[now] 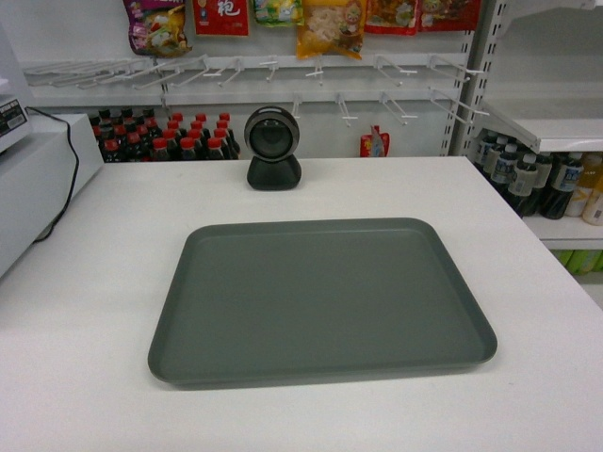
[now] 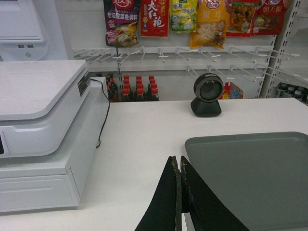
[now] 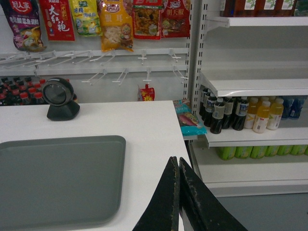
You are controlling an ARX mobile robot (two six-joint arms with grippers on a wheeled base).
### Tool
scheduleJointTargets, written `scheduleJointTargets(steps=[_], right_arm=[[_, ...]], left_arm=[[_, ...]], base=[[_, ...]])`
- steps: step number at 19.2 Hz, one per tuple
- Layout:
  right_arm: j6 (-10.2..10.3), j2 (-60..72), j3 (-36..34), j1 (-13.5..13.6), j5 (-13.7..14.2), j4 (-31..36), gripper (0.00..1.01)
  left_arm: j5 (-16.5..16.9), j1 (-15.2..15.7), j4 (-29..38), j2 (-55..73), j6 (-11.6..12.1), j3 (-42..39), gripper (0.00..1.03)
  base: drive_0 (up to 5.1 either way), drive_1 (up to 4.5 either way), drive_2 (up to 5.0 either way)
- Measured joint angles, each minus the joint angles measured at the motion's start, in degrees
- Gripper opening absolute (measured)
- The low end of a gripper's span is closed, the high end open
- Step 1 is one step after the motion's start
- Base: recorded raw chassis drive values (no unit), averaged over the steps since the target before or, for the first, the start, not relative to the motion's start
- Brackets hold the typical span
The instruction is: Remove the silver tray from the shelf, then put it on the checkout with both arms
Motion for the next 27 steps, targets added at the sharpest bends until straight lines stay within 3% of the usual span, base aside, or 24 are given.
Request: scheduleJointTargets(steps=[6, 13, 15, 16, 18, 22, 24, 27], right_arm=[[0.0, -10.4, 0.0, 0.0, 0.0, -9.9, 0.03], [0.0, -16.2, 0.0, 0.0, 0.0, -15.8, 0.03], [0.0, -17.6, 0.0, 0.0, 0.0, -17.3, 0.03], [0.0, -21.2, 0.0, 0.0, 0.0, -23.5, 0.03], [0.0, -26.8, 0.0, 0.0, 0.0, -27.6, 0.03], [0.0, -26.8, 0.0, 0.0, 0.0, -27.0, 0.03], [0.0, -26.8, 0.0, 0.0, 0.0, -27.0, 0.12], [0.0, -26.8, 0.0, 0.0, 0.0, -27.0, 0.4]], left_arm=[[0.0, 0.0, -9.3, -9.5, 0.0, 0.0, 0.01], [0.0, 0.0, -14.7, -15.0, 0.0, 0.0, 0.01], [0.2, 0.0, -24.5, -21.6, 0.0, 0.0, 0.01], [0.1, 0.0, -25.0, -24.5, 0.0, 0.0, 0.01], [0.2, 0.0, -25.2, -24.4, 0.0, 0.0, 0.01], [0.1, -0.1, -25.0, -24.4, 0.0, 0.0, 0.01], [0.1, -0.1, -25.0, -24.4, 0.0, 0.0, 0.14], [0.1, -0.1, -25.0, -24.4, 0.0, 0.0, 0.41]], base=[[0.0, 0.0, 0.0], [0.0, 0.0, 0.0], [0.0, 0.0, 0.0], [0.0, 0.0, 0.0], [0.0, 0.0, 0.0], [0.0, 0.0, 0.0], [0.0, 0.0, 0.0], [0.0, 0.0, 0.0]])
